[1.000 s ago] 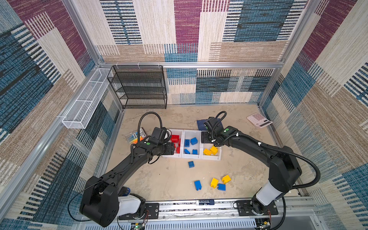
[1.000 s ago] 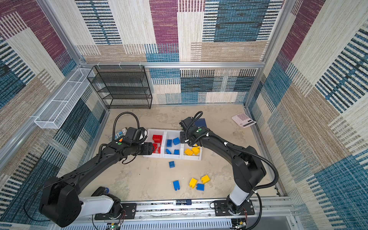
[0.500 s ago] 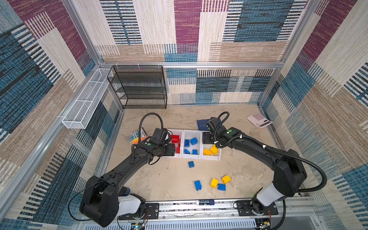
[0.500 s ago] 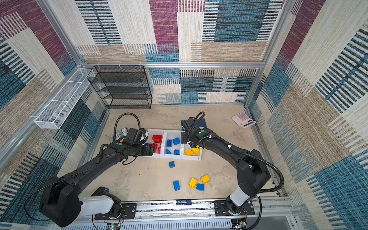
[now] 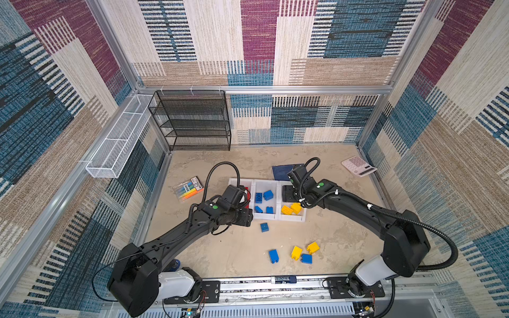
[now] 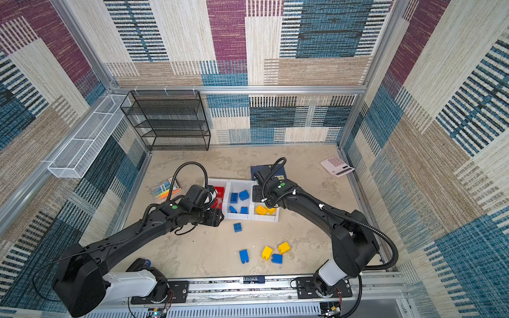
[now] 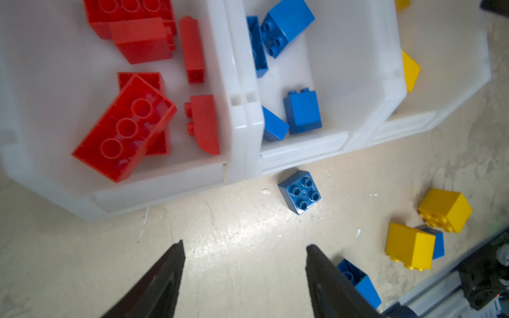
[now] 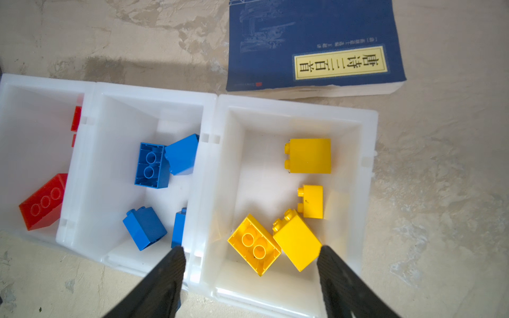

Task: Sort the legos into containers by color
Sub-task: 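Reach the left gripper to a blue brick while the right arm draws back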

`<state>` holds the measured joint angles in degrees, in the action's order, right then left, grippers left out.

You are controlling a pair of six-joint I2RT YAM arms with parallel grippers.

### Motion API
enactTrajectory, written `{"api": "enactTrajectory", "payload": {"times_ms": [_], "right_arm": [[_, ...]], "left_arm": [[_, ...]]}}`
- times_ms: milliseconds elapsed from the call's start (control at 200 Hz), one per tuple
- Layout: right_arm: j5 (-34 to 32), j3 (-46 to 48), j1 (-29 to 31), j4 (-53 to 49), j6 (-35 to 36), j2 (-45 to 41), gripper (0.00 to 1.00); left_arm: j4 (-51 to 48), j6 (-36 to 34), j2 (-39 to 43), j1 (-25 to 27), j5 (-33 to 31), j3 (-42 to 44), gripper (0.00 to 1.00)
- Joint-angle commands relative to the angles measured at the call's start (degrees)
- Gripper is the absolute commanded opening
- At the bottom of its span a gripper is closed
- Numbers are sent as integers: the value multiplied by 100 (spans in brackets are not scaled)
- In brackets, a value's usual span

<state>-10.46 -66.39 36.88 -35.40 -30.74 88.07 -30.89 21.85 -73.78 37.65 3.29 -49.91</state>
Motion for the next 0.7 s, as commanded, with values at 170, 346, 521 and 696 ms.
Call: {"api": "enactTrajectory", "payload": {"times_ms": [170, 346, 521, 696], "right_arm": [[14, 321, -114, 165, -245, -355, 79], [43, 649, -308, 216, -379, -720, 80], [71, 867, -503, 200, -449, -1001, 80], [62, 1050, -662, 164, -529, -1302, 81]], "left_arm": [[48, -943, -386, 1062, 222, 10, 73], [66, -1733, -620, 1574, 468, -87, 73], [58, -2288, -1036, 2048, 622, -233, 73], [-17, -2848, -1443, 2573, 300, -444, 73]]}}
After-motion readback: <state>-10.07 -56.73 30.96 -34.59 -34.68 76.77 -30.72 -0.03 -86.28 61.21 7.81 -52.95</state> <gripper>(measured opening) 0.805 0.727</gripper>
